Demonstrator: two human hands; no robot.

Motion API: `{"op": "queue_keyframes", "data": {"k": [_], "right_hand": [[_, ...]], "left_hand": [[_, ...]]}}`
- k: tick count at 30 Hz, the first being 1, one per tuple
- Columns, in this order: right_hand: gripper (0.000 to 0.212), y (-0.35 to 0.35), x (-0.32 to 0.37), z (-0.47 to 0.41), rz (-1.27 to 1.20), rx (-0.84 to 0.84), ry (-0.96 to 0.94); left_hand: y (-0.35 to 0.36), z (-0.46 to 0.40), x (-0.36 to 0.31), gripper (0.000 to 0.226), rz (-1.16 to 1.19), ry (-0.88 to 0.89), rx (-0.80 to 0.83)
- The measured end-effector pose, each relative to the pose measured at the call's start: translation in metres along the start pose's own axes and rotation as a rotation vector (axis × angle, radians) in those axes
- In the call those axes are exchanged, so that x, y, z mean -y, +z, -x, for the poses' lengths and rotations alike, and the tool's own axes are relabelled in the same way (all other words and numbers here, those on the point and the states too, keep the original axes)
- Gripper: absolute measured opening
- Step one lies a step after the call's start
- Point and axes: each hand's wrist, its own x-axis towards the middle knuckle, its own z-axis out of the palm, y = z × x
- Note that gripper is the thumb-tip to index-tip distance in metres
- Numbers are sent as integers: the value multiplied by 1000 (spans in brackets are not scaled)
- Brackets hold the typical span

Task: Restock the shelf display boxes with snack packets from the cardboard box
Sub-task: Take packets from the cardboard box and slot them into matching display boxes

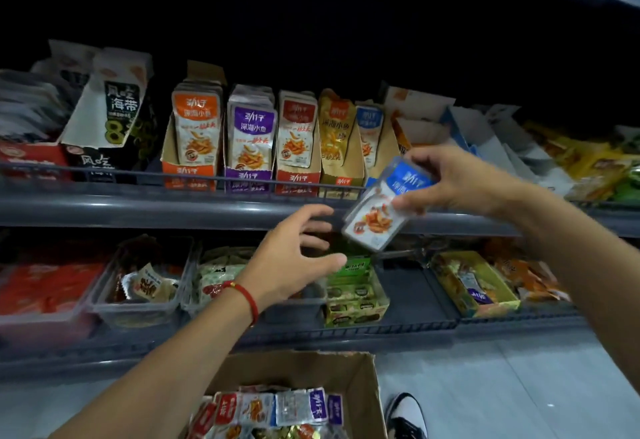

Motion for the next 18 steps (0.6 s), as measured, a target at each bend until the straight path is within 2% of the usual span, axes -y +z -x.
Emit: {"op": "queue_keyframes", "data": {"k": [4, 6, 10, 12, 15, 18], "right_hand": [[26, -43, 3, -32, 161, -235, -24], [28, -62, 6, -53, 213, -306, -1], [35, -77, 2, -101, 291, -312, 65], [49, -72, -2, -124, 366, -309, 77], [60, -67, -10, -152, 471, -247, 117], [63, -59, -17, -168, 534, -189, 159]], "left_hand": [[-13, -10, 2, 49, 33, -20, -136], [-16, -15, 3, 45, 49, -21, -159], [-20, -20, 3, 43, 52, -21, -173], [-22, -21, 2, 42, 28, 5, -198], [-26, -25, 0, 39, -30, 96, -283], [-28, -30, -3, 37, -203, 217, -339]]}}
